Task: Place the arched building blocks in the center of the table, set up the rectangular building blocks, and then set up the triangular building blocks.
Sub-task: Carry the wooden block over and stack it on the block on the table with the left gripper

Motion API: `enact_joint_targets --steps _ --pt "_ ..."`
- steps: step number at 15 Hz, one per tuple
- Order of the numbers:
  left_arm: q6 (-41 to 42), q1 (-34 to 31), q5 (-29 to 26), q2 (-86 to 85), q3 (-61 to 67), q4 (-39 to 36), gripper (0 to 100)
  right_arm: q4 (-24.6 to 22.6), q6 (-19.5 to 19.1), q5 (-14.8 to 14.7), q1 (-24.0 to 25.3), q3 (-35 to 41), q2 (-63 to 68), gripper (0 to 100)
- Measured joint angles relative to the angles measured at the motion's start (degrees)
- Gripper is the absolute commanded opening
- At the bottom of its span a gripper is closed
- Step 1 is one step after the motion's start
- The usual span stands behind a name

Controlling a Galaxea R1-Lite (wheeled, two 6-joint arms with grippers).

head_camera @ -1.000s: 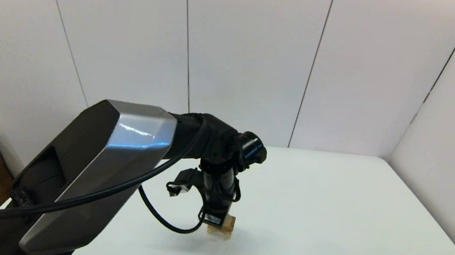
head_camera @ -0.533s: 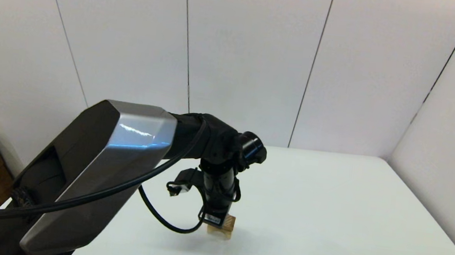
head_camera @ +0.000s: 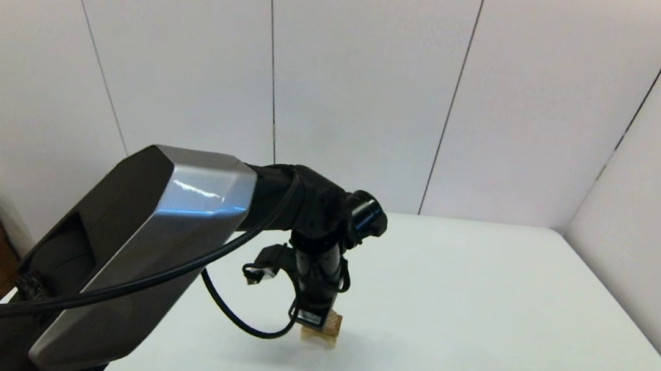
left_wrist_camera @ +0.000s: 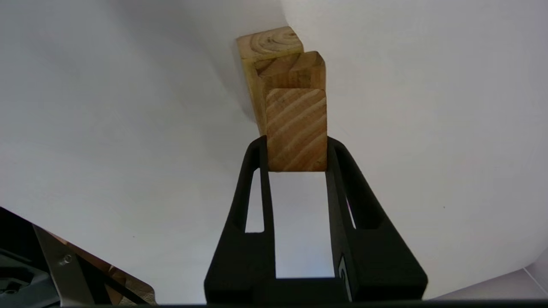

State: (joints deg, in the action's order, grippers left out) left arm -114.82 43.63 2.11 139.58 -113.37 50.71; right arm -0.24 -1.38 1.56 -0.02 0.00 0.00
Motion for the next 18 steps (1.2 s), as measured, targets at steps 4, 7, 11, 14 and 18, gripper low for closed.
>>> enact_joint_targets --steps 4,7,11,14,18 --pt "0.0 0.0 0.1 -0.2 -0.2 -0.6 0 0.0 0.0 0.0 0.0 0.0 0.0 100" --pt "0.0 0.0 0.0 -0.1 -0.4 -0.6 0 0.0 0.0 0.0 0.0 0.0 0.0 100" --pt "-0.1 0.0 0.0 0.0 -0.4 -0.5 0 0.0 0.0 0.0 0.0 0.0 0.0 100" --pt "-0.1 0.0 0.1 0.2 -0.4 -0.4 0 0.0 0.0 0.0 0.0 0.0 0.0 100" --pt "-0.1 0.0 0.1 0.4 -0.4 -0.4 0 0.0 0.0 0.0 0.0 0.0 0.0 100"
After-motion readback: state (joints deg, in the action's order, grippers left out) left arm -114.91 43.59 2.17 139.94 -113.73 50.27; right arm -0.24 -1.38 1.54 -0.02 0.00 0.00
